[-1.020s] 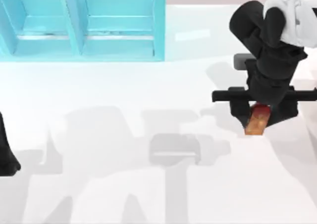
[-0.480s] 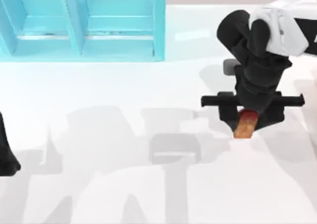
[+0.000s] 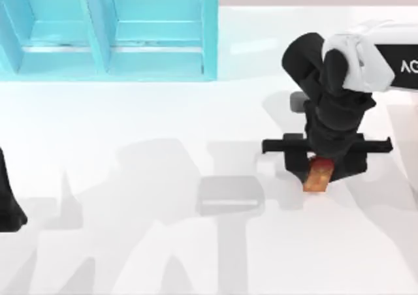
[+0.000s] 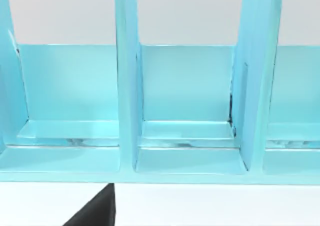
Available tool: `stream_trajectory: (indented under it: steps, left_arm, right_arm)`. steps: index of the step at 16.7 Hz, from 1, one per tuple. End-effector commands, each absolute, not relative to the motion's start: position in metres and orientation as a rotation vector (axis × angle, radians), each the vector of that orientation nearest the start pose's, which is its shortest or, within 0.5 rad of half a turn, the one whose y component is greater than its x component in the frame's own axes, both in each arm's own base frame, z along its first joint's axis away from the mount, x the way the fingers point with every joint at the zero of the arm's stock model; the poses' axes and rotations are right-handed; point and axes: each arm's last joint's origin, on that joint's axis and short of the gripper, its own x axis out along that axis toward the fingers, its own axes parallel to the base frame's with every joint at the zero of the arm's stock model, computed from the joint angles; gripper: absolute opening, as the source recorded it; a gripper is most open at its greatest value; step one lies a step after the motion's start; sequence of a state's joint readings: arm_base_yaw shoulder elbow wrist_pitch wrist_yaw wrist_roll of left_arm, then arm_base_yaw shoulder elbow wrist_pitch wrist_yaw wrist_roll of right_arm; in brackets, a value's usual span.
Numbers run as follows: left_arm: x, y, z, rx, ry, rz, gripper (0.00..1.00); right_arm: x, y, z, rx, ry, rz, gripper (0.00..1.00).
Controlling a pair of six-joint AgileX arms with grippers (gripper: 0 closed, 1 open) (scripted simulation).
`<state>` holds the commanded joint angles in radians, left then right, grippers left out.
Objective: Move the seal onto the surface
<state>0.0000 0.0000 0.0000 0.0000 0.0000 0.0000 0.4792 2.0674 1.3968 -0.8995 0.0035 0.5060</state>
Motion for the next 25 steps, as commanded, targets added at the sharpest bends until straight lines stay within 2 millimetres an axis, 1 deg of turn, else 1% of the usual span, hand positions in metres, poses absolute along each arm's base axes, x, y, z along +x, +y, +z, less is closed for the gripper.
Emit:
stream_trajectory:
  steps: [1,14,15,25]
  left_arm:
    - [0.1057,-0.0012,0.1600,0.000,0.000,0.000,1.00]
    - [0.1057,-0.0012,0.1600,0.000,0.000,0.000,1.00]
    - [0.1057,-0.0012,0.1600,0.000,0.000,0.000,1.00]
    - [0.1057,-0.0012,0.1600,0.000,0.000,0.000,1.00]
  right_arm:
    - [0.3365,0.1783,0.1275,0.014,1.569,-0.016,0.00]
    - [0.3365,0.1783,0.1275,0.014,1.569,-0.016,0.98]
    - [0.3365,0.1783,0.1275,0.014,1.569,-0.016,1.00]
    - [0.3381,0.1787,0.1296,0.017,1.574,-0.018,1.00]
